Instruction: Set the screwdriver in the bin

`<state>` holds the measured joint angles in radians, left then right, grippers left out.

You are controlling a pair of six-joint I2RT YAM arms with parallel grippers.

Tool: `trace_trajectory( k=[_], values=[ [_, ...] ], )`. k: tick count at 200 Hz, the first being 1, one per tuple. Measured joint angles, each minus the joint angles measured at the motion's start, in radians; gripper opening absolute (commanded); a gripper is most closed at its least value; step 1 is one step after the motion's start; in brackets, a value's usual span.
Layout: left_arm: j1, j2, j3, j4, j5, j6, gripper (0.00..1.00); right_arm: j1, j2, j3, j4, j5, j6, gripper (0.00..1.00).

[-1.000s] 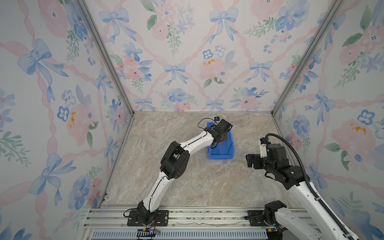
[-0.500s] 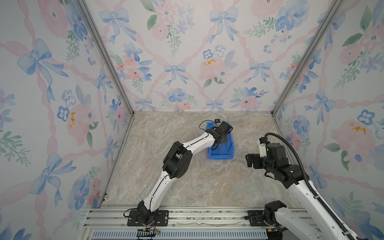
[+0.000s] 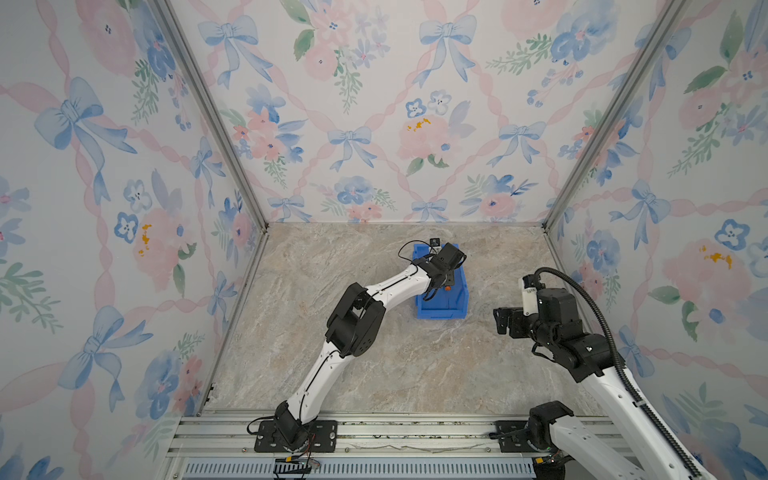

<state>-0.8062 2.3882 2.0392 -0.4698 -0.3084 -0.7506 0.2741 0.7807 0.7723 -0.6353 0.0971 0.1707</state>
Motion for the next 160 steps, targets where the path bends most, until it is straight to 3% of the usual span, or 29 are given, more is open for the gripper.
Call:
trace_trajectory(
  k=[58, 112, 125, 150, 160],
  values=[
    [-0.026, -0.038, -0.006, -0.001, -0.025, 0.042, 0.46, 0.0, -0.022, 0.001, -0.005, 0.004, 0.0, 0.97],
    [-0.066, -0.26, -0.133, 0.008, -0.052, 0.075, 0.55, 0.0, -0.049, 0.004, -0.016, 0.008, 0.0, 0.97],
    [-0.075, -0.323, -0.185, 0.011, -0.061, 0.079, 0.62, 0.0, -0.061, 0.004, -0.016, 0.012, 0.001, 0.97],
    [-0.08, -0.447, -0.31, 0.016, -0.087, 0.09, 0.97, 0.0, -0.087, 0.004, -0.015, 0.013, 0.004, 0.97],
    [-0.078, -0.5, -0.373, 0.021, -0.104, 0.101, 0.97, 0.0, -0.1, 0.003, -0.013, 0.015, 0.008, 0.97]
  ],
)
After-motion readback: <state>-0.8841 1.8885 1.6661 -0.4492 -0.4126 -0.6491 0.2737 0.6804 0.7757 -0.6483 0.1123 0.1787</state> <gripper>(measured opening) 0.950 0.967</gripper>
